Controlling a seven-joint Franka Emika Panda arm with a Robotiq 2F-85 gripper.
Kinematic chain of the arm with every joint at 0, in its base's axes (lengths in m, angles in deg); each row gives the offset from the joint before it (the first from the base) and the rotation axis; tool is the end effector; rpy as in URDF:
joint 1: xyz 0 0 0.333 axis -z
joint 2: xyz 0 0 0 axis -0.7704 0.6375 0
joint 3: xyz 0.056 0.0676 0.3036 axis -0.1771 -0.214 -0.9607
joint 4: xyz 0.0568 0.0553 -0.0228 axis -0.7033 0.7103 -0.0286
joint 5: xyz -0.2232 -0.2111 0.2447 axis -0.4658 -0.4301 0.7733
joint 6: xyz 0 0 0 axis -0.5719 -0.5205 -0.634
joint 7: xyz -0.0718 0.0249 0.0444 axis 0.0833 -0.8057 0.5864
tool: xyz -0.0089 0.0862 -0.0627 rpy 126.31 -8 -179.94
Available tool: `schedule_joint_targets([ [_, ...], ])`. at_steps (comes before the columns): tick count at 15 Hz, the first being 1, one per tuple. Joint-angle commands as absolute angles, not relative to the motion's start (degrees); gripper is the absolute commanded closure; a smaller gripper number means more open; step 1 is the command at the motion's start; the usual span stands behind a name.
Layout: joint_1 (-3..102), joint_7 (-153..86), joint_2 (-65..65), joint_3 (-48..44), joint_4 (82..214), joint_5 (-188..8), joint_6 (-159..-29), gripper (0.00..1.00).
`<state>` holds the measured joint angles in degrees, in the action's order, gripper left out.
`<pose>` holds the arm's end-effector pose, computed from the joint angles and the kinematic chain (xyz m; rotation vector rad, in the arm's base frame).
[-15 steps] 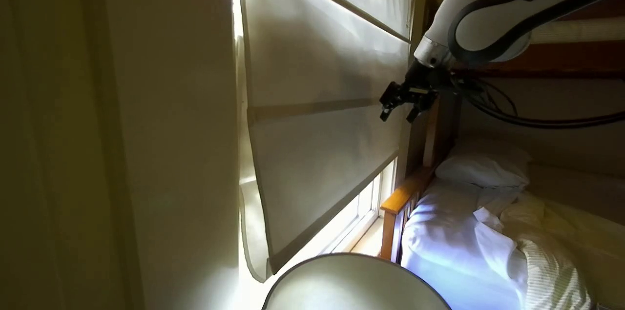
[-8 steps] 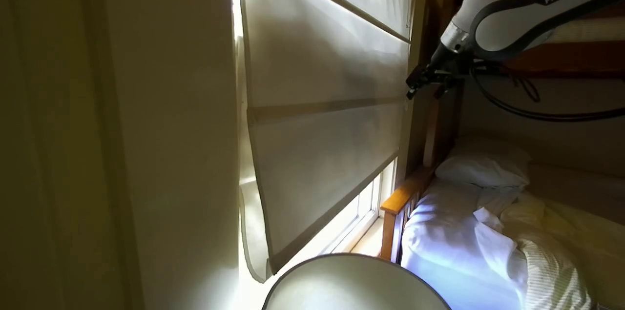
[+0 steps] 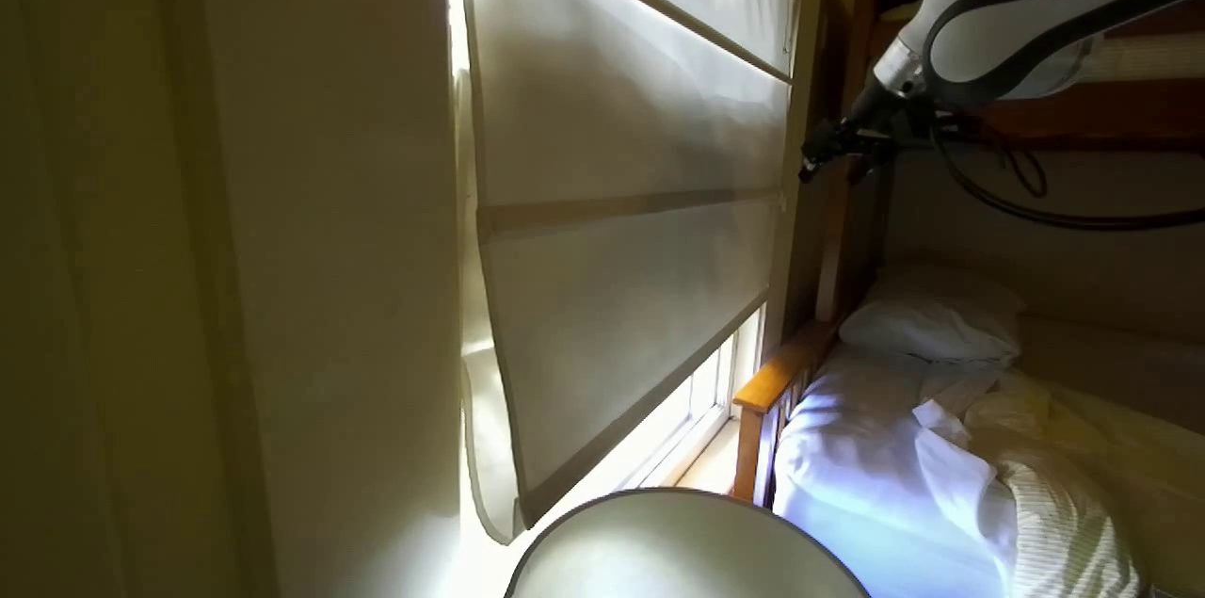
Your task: Close the blinds.
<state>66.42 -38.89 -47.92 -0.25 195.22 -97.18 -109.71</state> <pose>0.4002 -0.1620 0.5826 2.7267 -0.6158 1.0559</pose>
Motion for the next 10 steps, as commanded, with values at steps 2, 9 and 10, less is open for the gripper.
schedule_joint_targets([
  [2, 59.7, -18.6, -45.9, 13.6, 190.9, -91.2, -111.5, 0.0],
  [9, 59.7, -16.2, -44.4, 18.7, 185.2, -82.8, -106.1, 0.0],
  [10, 59.6, -16.3, -44.0, 18.5, 184.8, -82.7, -106.0, 0.0],
])
